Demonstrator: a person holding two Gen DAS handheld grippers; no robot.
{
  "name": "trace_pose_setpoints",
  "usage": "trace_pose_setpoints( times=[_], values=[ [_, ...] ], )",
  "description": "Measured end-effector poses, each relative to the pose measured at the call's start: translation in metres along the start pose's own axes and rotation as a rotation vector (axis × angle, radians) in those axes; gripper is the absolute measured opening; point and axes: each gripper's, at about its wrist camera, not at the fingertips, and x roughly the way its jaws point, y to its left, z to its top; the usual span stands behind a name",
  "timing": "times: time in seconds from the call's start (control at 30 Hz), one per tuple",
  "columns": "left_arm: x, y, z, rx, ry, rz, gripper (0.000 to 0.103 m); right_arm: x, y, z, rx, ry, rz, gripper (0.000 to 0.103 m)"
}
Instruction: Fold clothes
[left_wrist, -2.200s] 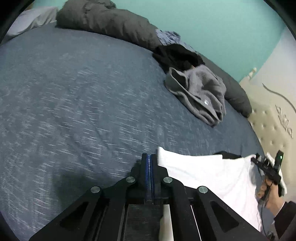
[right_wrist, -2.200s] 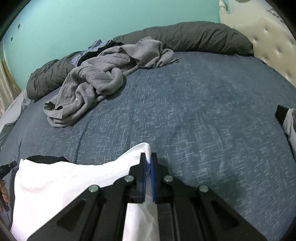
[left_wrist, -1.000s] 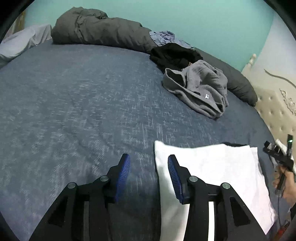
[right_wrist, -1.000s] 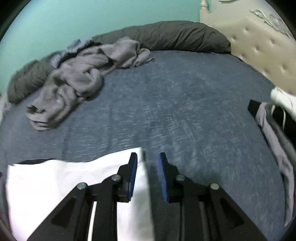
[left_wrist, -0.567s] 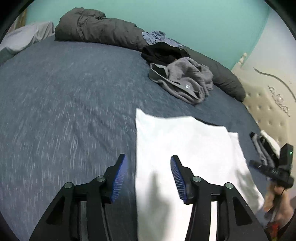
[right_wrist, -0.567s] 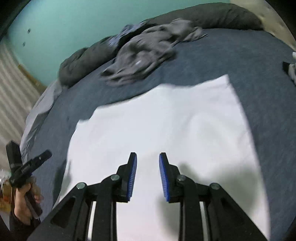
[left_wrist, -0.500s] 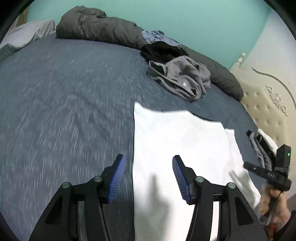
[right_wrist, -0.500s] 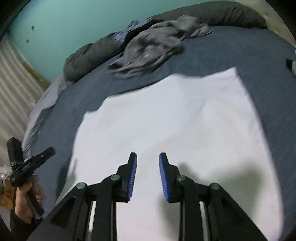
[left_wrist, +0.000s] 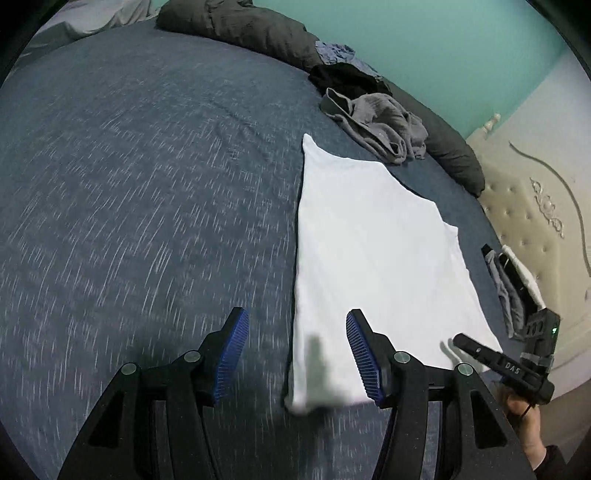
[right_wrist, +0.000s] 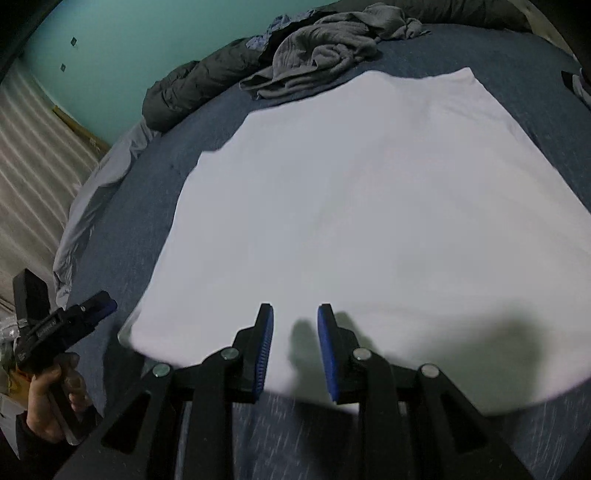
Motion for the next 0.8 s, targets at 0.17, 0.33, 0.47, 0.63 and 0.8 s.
trace_pose_setpoints(
  times=[0.17,0.33,0.47,0.63,0.8],
  values=[
    [-0.003,-0.006,-0.012,0.007,0.002,0.015,0.06,0.013,0.02,-0.018,-0.104,0.087,-0.021,0.012],
    [-0.003,-0.005,-0.019,0.004,0.011,0.035,0.06,0.016,0.016,-0.034,-0.11,0.152,-0.053,0.001],
    [-0.004,-0.002,-0.022,-0.008,0.011,0.035,0.06,-0.007,0.013,-0.034,-0.095,0.136,-0.022,0.001],
    [-0.003,0.0,-0.025,-0.036,0.014,0.02,0.067,-0.046,-0.016,-0.023,0.015,0.031,0.013,0.001],
    [0.003,0.003,-0.027,-0.079,0.031,0.004,0.07,-0.067,-0.063,-0.021,0.155,-0.04,0.019,0.002]
  ],
)
